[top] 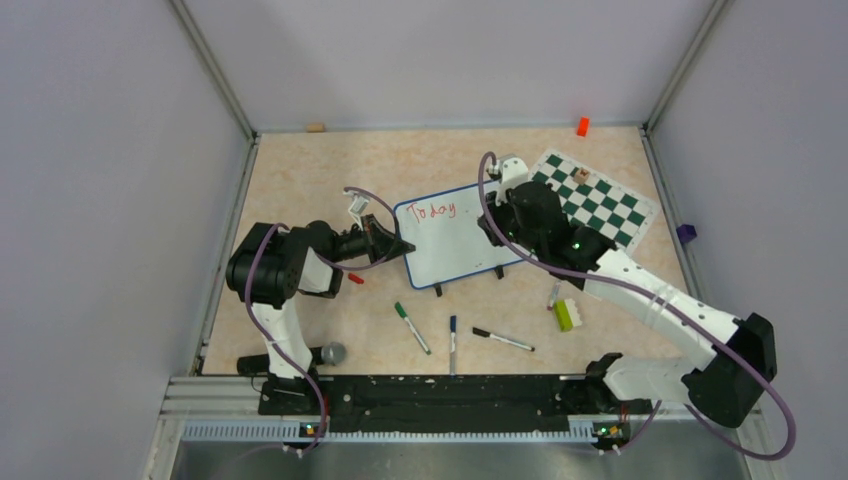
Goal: Write a sentence on the whiteboard
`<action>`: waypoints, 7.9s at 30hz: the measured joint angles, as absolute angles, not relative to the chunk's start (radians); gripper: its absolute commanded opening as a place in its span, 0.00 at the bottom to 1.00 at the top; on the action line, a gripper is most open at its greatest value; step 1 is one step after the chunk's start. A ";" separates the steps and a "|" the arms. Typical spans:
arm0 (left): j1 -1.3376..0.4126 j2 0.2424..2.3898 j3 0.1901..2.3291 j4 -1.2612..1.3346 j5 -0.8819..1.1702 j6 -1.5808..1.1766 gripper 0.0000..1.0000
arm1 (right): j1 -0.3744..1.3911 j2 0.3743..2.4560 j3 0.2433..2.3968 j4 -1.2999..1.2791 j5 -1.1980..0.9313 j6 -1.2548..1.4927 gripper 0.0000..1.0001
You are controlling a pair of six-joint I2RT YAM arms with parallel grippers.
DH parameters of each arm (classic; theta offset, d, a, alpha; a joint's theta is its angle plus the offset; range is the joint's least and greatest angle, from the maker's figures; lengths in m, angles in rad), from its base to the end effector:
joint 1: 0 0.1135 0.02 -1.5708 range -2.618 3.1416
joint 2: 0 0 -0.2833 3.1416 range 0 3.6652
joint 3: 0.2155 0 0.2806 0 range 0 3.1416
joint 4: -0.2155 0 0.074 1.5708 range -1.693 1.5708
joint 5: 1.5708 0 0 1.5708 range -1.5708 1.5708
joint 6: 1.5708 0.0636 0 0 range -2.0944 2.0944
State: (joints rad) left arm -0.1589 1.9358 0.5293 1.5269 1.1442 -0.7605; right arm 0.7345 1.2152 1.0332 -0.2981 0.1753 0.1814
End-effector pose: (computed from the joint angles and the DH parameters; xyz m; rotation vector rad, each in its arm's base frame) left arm 0.3115 -0.1086 0.1296 0.5598 1.6476 -1.5171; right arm 0.2471 0.2082 0.3254 -0.4574 2.0144 0.3907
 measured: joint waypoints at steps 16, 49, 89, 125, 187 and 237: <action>-0.160 1.936 0.529 1.528 1.144 -0.760 0.00 | 0.735 1.097 1.026 -0.325 0.176 0.220 0.00; -0.177 1.942 0.545 1.536 1.148 -0.746 0.00 | 0.734 1.190 0.996 -0.178 0.257 0.184 0.00; -0.178 1.942 0.545 1.537 1.148 -0.747 0.00 | 0.730 1.125 1.017 -0.290 0.262 0.238 0.00; -0.178 1.942 0.544 1.538 1.148 -0.748 0.00 | 0.730 1.353 1.082 -0.200 0.242 0.157 0.00; -0.179 1.942 0.540 1.541 1.141 -0.754 0.00 | 0.706 1.326 1.120 -0.226 0.275 0.160 0.00; -0.179 1.942 0.538 1.533 1.132 -0.761 0.00 | 0.695 1.376 1.100 -0.231 0.240 0.179 0.00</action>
State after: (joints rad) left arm -0.1787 1.9419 0.5385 1.5333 1.1316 -0.7609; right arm 0.6952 1.3762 1.0996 -0.2306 0.2398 0.1795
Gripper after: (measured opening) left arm 0.070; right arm 0.088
